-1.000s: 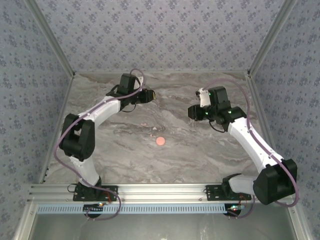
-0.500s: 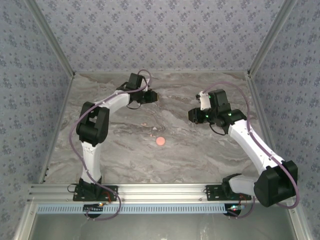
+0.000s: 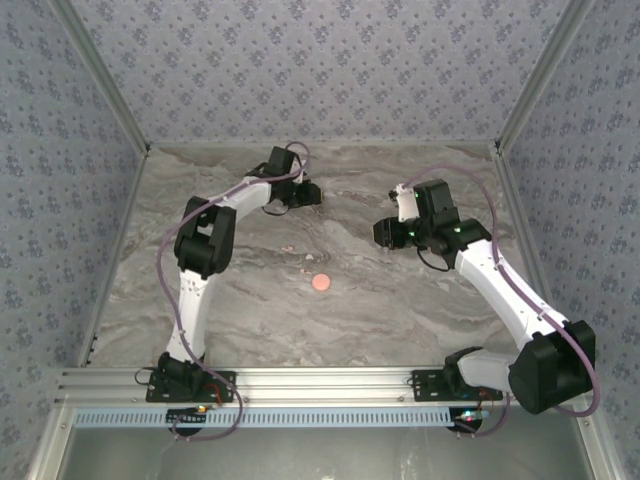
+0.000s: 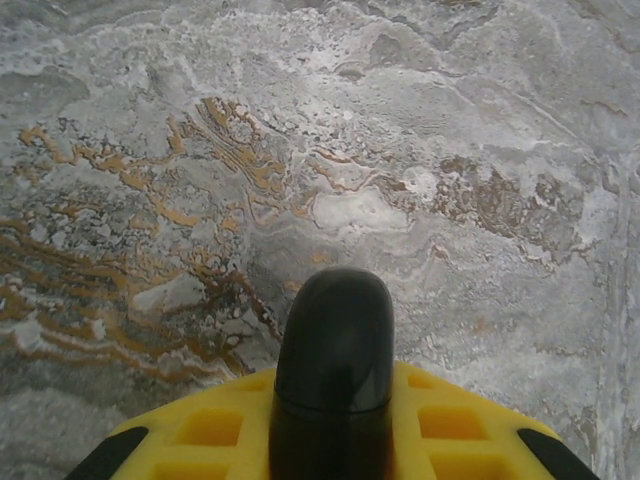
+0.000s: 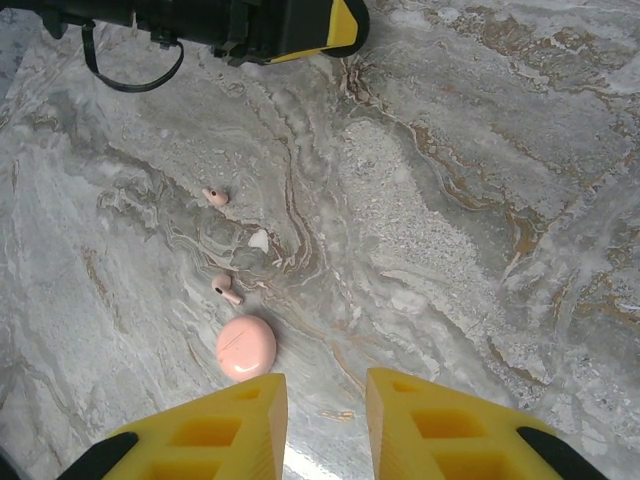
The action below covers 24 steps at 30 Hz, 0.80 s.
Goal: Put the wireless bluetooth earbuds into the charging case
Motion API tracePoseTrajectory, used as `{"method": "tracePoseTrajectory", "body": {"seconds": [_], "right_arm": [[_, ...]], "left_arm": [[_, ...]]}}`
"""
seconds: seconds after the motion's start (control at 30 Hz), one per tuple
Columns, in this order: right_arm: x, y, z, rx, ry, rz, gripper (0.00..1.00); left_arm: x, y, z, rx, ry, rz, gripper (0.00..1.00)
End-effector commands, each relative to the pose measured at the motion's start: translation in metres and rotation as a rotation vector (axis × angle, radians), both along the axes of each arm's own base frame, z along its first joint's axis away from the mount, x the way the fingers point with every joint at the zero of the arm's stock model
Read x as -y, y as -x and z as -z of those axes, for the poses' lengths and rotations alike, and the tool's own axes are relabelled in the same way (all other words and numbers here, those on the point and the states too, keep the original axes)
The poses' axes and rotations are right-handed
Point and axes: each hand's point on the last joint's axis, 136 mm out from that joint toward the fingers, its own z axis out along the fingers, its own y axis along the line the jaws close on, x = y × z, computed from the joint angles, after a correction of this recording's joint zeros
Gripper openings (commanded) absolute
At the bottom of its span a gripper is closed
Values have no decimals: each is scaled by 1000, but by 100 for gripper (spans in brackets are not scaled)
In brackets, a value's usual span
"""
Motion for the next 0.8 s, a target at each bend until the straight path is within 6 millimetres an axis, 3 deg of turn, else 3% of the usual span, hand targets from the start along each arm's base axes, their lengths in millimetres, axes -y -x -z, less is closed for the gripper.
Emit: {"method": "tracePoseTrajectory", "body": {"seconds": [0.0,0.27,0.3,0.47,0.6,0.77], "right_arm": [[1,7,5,-31,16,0,28],[1,8,5,-34,25,-5,29],[1,8,6,-36,27,-6,29],[2,9,7,-38,34,-5,30],[1,10,8,-43,33,-11,30],[-4,12,12,-52,27,-26,32]], "left_arm": [[5,-5,-1,-18,14,6,24],[4,-7,21,-67,-2,-10,35],[5,-14,13,-44,3,-13,37],[-4,-19,13,-35,-34,-28,47],[-14,-24,-2,9,-71,-36,56],[-25,-26,-43,104,-120,-36,56]]}}
